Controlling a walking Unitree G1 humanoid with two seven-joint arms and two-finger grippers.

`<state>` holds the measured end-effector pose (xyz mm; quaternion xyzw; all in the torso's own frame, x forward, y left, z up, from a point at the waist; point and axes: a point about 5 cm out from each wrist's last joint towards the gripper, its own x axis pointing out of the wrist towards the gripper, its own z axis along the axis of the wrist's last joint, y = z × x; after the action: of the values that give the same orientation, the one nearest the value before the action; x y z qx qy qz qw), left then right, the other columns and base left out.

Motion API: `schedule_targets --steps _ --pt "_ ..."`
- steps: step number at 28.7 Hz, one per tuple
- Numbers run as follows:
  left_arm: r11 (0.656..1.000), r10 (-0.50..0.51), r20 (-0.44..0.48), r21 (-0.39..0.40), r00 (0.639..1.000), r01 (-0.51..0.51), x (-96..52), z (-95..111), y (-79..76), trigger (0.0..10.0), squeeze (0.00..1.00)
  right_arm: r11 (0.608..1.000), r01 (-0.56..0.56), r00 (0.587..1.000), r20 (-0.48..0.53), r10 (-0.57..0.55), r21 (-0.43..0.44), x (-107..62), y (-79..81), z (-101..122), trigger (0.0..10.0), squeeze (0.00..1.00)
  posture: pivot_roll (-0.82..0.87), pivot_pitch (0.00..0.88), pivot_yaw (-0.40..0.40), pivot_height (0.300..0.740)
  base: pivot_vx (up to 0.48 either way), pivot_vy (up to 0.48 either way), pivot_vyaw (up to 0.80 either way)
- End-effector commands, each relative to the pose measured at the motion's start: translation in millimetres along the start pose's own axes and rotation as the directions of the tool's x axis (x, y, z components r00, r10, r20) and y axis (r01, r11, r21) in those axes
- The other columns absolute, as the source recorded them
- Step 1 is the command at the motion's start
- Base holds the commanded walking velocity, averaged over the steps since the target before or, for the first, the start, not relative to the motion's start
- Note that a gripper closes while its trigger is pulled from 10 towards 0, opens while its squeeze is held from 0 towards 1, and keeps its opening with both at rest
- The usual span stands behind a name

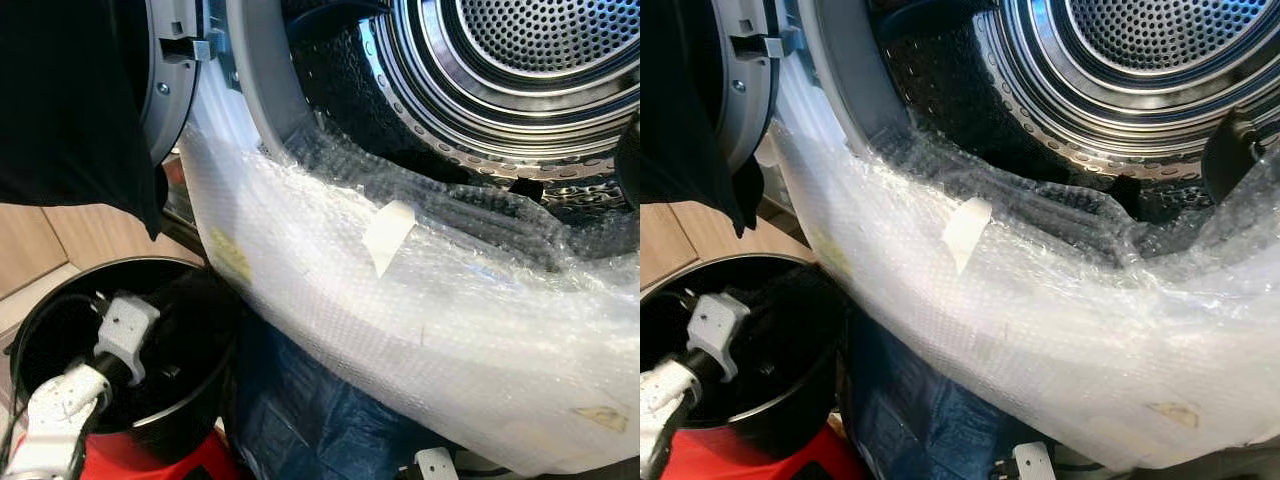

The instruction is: Clothes washing

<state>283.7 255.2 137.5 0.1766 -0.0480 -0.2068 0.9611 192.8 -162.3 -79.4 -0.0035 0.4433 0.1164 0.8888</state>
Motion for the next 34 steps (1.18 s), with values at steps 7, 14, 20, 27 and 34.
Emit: schedule_targets --steps 7,14,20,27,34 --pt "0.965 -0.260 -0.025 0.022 0.965 0.260 -1.9 33.0 -13.2 0.0 0.00 1.000 0.001 1.000 0.019 -0.001 0.009 1.6 4.0 3.9 10.0 0.00 0.11 0.071 -0.109 0.740 0.000 0.000 0.00" --pt "0.932 -0.353 0.079 -0.059 0.932 0.358 9.2 59.2 -25.2 0.0 0.00 1.000 0.004 0.999 0.035 -0.005 0.024 2.0 3.5 7.0 10.0 0.00 0.10 0.062 -0.110 0.740 0.000 0.000 0.00" --pt "0.899 -0.398 0.179 -0.116 0.900 0.421 11.3 84.4 -27.9 0.0 0.00 1.000 0.005 0.998 0.058 -0.006 0.021 2.9 2.7 14.2 10.0 0.00 0.09 0.070 -0.108 0.740 0.000 0.000 0.00" --pt "0.840 -0.490 0.186 -0.159 0.852 0.518 10.6 85.4 -48.5 0.0 0.00 1.000 -0.022 0.997 0.069 0.023 -0.011 3.9 5.4 19.1 10.0 0.00 0.10 0.069 -0.112 0.740 0.000 0.000 0.00" --pt "0.791 -0.548 0.202 -0.190 0.811 0.582 8.1 88.9 -57.5 0.0 0.00 0.954 -0.278 0.949 0.123 0.291 -0.113 1.2 13.9 35.2 10.0 0.00 0.10 0.075 -0.114 0.740 0.000 0.000 0.00"
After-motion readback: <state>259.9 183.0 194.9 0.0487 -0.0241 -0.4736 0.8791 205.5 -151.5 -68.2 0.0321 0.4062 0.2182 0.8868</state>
